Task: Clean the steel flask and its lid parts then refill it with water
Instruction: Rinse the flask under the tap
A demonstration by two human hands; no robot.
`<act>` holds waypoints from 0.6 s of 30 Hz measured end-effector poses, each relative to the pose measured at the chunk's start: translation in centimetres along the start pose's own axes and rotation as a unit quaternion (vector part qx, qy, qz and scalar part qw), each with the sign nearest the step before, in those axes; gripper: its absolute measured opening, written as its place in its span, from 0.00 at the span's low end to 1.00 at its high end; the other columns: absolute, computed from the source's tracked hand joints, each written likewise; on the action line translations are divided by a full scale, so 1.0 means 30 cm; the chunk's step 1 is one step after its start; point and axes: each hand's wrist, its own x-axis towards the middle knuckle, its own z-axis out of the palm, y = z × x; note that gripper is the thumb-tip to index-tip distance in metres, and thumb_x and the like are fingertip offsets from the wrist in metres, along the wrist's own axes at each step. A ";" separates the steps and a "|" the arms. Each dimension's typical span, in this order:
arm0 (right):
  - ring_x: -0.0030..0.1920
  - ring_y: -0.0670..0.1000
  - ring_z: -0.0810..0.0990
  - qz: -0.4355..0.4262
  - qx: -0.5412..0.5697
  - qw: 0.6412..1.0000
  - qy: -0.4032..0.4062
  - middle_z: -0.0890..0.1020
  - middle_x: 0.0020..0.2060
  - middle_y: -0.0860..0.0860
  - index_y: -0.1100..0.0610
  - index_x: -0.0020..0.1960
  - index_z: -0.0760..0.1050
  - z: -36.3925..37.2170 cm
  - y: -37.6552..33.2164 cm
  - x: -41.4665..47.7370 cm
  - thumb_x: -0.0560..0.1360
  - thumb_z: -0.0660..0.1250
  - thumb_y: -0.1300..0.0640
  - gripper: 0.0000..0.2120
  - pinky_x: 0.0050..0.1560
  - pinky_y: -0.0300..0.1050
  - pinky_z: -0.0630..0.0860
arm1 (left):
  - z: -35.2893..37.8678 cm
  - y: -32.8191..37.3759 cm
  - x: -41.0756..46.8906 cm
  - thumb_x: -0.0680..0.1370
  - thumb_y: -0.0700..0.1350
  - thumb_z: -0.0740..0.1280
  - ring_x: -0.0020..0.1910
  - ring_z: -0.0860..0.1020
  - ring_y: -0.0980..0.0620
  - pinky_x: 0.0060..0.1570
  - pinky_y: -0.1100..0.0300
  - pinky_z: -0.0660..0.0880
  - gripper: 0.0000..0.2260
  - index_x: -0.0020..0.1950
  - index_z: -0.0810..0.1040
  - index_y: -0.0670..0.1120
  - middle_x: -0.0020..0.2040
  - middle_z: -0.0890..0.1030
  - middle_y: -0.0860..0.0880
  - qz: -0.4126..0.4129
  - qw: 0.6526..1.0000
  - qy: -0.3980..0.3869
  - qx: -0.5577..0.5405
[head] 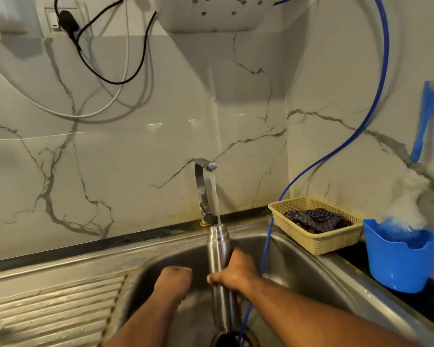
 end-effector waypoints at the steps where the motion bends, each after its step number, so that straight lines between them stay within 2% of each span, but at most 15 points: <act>1: 0.59 0.54 0.82 -0.017 0.021 0.999 0.022 0.81 0.61 0.51 0.51 0.67 0.70 -0.008 -0.011 0.006 0.65 0.83 0.51 0.35 0.57 0.51 0.82 | -0.003 0.004 0.005 0.81 0.45 0.65 0.45 0.82 0.42 0.36 0.56 0.72 0.09 0.45 0.83 0.44 0.45 0.84 0.42 0.005 1.000 0.001 0.010; 3: 0.60 0.53 0.82 -0.038 0.051 0.997 0.038 0.81 0.60 0.50 0.51 0.67 0.69 -0.015 -0.022 0.017 0.67 0.82 0.51 0.34 0.58 0.49 0.81 | -0.006 0.006 0.011 0.81 0.45 0.65 0.45 0.82 0.42 0.36 0.56 0.72 0.10 0.44 0.83 0.45 0.45 0.84 0.42 0.005 1.000 0.004 0.016; 7: 0.59 0.55 0.82 0.014 0.014 1.000 -0.025 0.80 0.61 0.52 0.51 0.68 0.69 0.016 -0.007 -0.013 0.65 0.83 0.52 0.37 0.54 0.54 0.84 | -0.003 0.006 -0.007 0.81 0.44 0.65 0.49 0.82 0.39 0.38 0.55 0.71 0.09 0.42 0.81 0.46 0.48 0.84 0.41 0.009 1.000 -0.005 0.006; 9: 0.61 0.54 0.81 -0.018 0.036 0.999 0.004 0.80 0.61 0.51 0.51 0.68 0.69 0.014 -0.015 -0.001 0.67 0.82 0.53 0.35 0.59 0.50 0.81 | -0.006 0.009 -0.008 0.81 0.44 0.65 0.50 0.82 0.40 0.37 0.54 0.71 0.09 0.43 0.81 0.47 0.49 0.84 0.42 0.010 1.000 -0.001 -0.003; 12: 0.61 0.54 0.81 -0.025 0.053 0.998 0.007 0.80 0.61 0.50 0.51 0.67 0.68 0.002 -0.021 0.014 0.68 0.82 0.54 0.34 0.59 0.47 0.80 | -0.011 0.013 -0.009 0.82 0.43 0.65 0.49 0.81 0.41 0.37 0.55 0.72 0.10 0.42 0.81 0.47 0.49 0.84 0.42 0.014 1.000 0.001 -0.016; 15: 0.60 0.55 0.82 0.019 0.011 0.999 -0.032 0.80 0.61 0.52 0.52 0.67 0.70 0.008 -0.004 -0.004 0.65 0.83 0.54 0.36 0.56 0.52 0.83 | -0.013 0.004 -0.010 0.81 0.43 0.66 0.48 0.82 0.41 0.39 0.55 0.72 0.10 0.41 0.81 0.47 0.49 0.85 0.41 0.017 1.000 -0.001 -0.021; 18: 0.62 0.54 0.81 -0.033 0.050 0.998 0.034 0.80 0.61 0.50 0.52 0.68 0.69 -0.009 -0.028 0.015 0.68 0.82 0.54 0.34 0.60 0.48 0.79 | -0.017 0.002 0.005 0.81 0.43 0.66 0.43 0.80 0.43 0.39 0.55 0.73 0.10 0.41 0.81 0.47 0.48 0.84 0.41 0.023 0.999 0.003 -0.029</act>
